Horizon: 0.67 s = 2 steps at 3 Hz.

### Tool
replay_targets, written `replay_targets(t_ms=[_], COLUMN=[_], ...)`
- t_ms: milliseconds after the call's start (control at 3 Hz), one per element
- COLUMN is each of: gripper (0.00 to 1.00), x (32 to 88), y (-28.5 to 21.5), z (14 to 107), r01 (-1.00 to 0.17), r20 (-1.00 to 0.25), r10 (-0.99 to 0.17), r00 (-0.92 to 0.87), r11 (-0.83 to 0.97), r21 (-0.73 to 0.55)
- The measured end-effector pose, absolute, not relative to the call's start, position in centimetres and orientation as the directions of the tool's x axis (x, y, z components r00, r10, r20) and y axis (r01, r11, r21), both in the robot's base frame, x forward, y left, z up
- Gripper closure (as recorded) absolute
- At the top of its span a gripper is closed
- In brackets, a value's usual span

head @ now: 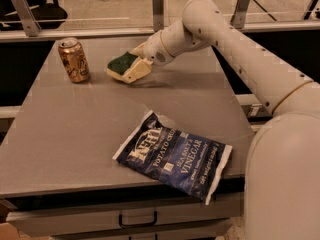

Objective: Move sponge near orange can

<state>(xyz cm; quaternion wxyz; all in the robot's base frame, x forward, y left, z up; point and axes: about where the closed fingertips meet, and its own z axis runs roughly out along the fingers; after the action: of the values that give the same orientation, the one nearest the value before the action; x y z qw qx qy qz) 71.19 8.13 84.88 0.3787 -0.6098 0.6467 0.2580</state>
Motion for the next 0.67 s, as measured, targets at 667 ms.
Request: replay_targets(t_ms=[667], gripper=[0.82], x=[69.7], y=[14.0], z=[84.4], r01=[-0.991], r20=[-0.805], r10=[-0.584], r00=[0.105], r11=[0.006], r21=[-0.133])
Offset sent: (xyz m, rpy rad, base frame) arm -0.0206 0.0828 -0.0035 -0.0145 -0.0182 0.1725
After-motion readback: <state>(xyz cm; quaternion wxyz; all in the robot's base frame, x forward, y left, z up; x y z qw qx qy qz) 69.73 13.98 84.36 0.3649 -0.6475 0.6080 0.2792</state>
